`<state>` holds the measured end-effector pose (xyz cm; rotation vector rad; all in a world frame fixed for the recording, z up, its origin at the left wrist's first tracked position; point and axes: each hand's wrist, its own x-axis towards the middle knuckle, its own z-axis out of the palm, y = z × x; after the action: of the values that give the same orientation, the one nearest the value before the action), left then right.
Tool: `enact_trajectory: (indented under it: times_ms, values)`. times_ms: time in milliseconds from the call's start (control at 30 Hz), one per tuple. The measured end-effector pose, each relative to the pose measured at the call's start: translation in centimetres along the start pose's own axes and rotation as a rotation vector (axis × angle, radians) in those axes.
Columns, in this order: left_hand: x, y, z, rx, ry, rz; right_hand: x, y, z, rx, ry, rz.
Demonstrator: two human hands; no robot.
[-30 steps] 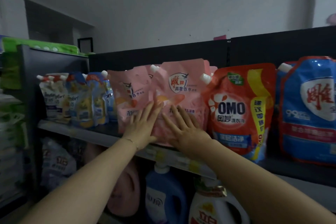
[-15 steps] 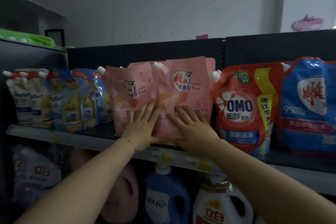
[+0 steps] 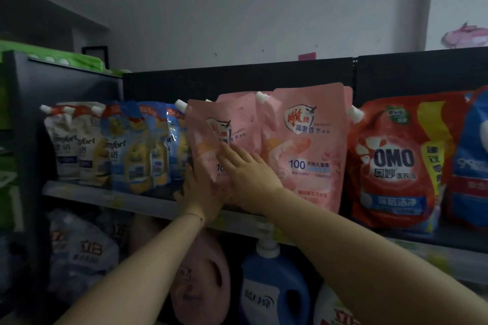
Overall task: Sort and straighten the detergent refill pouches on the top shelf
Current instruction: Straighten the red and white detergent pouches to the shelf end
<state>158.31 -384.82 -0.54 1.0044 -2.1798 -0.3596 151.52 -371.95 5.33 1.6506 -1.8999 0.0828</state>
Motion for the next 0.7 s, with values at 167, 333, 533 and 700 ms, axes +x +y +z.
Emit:
enact_trajectory:
  times_ms: [167, 333, 533, 700]
  values:
    - [0.1, 0.8, 0.1, -0.116, 0.028, -0.015, 3.8, 1.4, 0.1, -0.108, 0.031, 0.067]
    - [0.5, 1.3, 1.8, -0.067, 0.03, -0.036, 6.0, 1.3, 1.8, -0.078, -0.031, 0.226]
    - [1.5, 0.8, 2.8, -0.014, 0.004, -0.052, 8.9, 1.4, 2.9, -0.079, -0.127, 0.431]
    - [1.7, 0.7, 3.2, 0.008, 0.003, -0.048, 9.5, 1.8, 3.6, -0.109, -0.11, 0.445]
